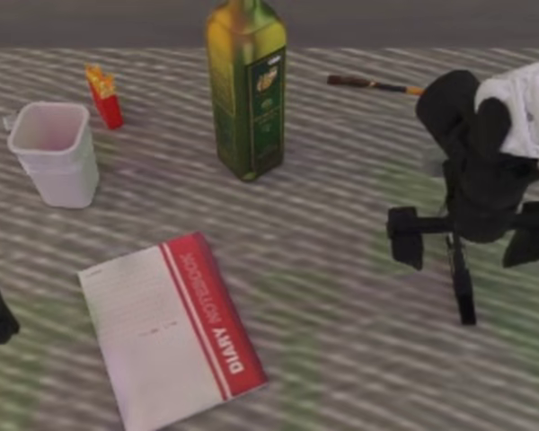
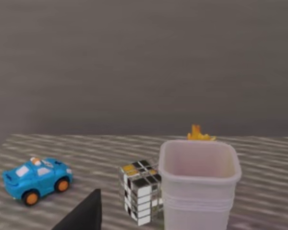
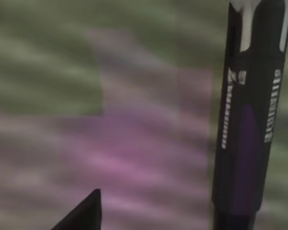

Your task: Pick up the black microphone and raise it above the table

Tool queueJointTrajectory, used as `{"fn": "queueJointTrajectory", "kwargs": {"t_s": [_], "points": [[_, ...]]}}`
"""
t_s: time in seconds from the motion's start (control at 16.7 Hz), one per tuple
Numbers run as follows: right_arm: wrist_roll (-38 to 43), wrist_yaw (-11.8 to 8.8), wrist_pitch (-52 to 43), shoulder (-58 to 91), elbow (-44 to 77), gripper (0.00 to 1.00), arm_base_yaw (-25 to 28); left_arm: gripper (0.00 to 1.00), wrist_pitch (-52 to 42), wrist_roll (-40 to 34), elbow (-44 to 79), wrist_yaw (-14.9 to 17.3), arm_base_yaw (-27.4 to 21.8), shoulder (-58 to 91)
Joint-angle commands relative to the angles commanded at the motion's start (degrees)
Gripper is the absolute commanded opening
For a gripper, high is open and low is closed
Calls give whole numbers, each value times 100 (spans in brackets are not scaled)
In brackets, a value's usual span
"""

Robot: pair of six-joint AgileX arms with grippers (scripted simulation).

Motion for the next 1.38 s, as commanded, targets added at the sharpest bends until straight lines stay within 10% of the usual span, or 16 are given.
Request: {"fn": "queueJointTrajectory", "kwargs": {"t_s": [0.6, 1.38], "points": [[-82, 2, 1344, 783, -546, 100, -95, 100, 0, 0, 0, 0, 0, 0], [-82, 2, 1344, 783, -546, 2, -95, 100, 0, 0, 0, 0, 0, 0]]}}
